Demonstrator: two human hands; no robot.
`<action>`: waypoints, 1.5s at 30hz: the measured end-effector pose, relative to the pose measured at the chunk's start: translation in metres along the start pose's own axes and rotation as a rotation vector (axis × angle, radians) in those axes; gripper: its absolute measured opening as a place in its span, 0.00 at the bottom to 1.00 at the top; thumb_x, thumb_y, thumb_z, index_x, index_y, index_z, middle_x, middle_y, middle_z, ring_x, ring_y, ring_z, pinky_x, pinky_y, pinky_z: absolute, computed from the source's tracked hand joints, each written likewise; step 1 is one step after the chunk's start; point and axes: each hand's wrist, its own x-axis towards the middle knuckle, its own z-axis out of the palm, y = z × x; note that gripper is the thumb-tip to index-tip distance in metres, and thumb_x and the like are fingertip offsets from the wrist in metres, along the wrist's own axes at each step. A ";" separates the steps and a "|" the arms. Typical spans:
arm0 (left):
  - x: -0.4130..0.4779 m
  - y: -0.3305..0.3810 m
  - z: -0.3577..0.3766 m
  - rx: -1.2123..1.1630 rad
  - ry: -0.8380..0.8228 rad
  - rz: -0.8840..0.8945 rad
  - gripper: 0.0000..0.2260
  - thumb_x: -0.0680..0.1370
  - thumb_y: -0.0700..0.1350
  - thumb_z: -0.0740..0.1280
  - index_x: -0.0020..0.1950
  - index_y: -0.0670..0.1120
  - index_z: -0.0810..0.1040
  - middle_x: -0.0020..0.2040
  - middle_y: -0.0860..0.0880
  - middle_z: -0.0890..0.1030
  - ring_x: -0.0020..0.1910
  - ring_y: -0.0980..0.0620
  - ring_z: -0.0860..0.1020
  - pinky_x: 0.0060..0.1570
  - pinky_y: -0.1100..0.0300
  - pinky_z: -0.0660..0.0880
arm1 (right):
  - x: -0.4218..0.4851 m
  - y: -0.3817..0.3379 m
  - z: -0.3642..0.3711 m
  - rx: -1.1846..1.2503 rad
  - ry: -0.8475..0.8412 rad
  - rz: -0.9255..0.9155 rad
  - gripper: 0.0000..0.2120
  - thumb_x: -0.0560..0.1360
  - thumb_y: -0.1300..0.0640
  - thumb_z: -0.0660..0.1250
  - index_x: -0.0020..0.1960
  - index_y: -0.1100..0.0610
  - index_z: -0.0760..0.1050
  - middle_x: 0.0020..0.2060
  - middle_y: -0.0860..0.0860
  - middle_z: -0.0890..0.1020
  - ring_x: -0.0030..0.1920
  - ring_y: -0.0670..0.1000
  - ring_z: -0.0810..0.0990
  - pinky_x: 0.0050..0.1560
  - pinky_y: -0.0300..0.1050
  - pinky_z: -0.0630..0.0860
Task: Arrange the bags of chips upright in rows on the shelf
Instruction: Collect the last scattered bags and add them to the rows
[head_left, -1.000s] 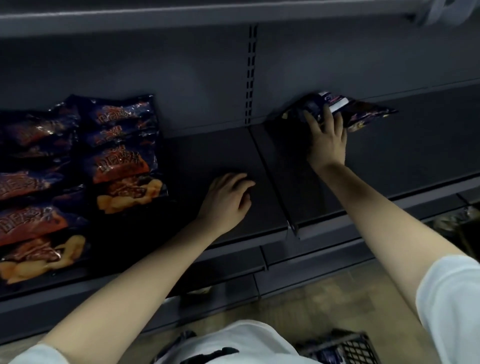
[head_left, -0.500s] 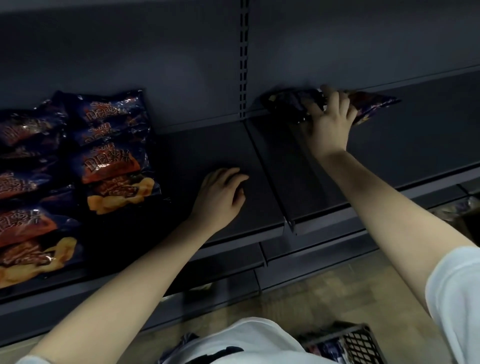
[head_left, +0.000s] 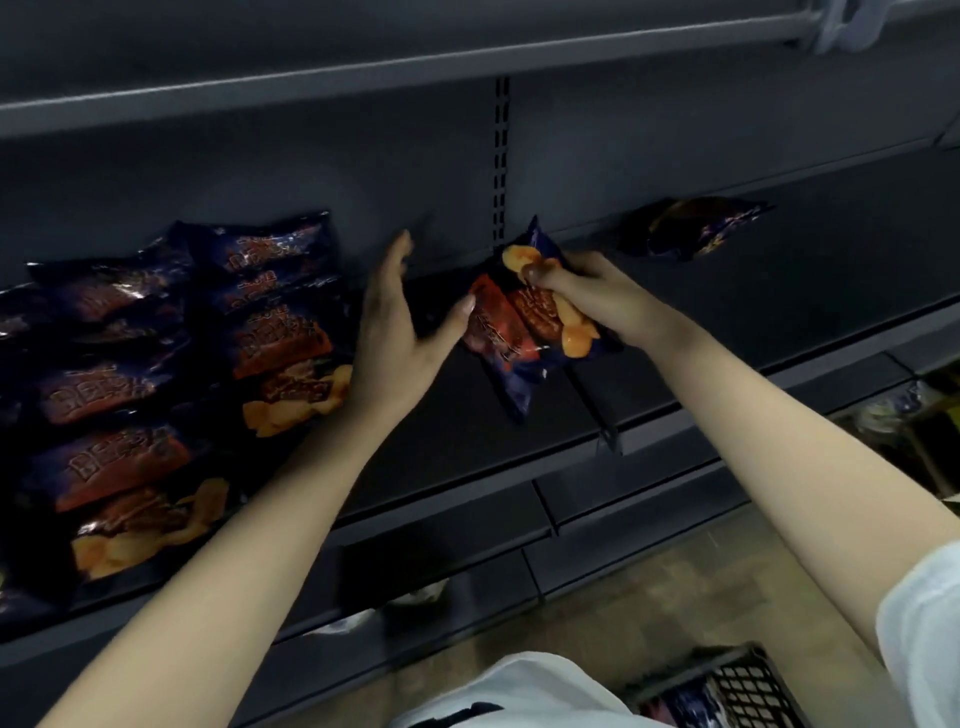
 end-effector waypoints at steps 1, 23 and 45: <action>0.001 0.004 -0.014 -0.053 -0.097 -0.071 0.39 0.70 0.64 0.65 0.74 0.48 0.57 0.70 0.48 0.68 0.66 0.54 0.69 0.64 0.61 0.66 | -0.005 -0.006 0.006 -0.039 -0.063 0.015 0.17 0.76 0.49 0.65 0.54 0.63 0.75 0.47 0.65 0.81 0.48 0.62 0.80 0.50 0.52 0.76; -0.059 -0.039 -0.140 -0.351 -0.191 -0.390 0.34 0.69 0.54 0.69 0.72 0.55 0.60 0.57 0.56 0.73 0.45 0.59 0.80 0.38 0.65 0.79 | -0.029 -0.055 0.136 0.278 -0.072 -0.031 0.03 0.77 0.56 0.64 0.50 0.50 0.72 0.40 0.61 0.81 0.43 0.58 0.80 0.46 0.45 0.79; -0.059 -0.038 -0.172 0.047 -0.536 -0.375 0.32 0.68 0.47 0.75 0.70 0.50 0.67 0.64 0.58 0.71 0.57 0.63 0.70 0.55 0.75 0.64 | -0.036 -0.053 0.165 0.026 -0.551 -0.161 0.23 0.70 0.59 0.73 0.63 0.56 0.74 0.58 0.52 0.81 0.59 0.48 0.79 0.61 0.46 0.74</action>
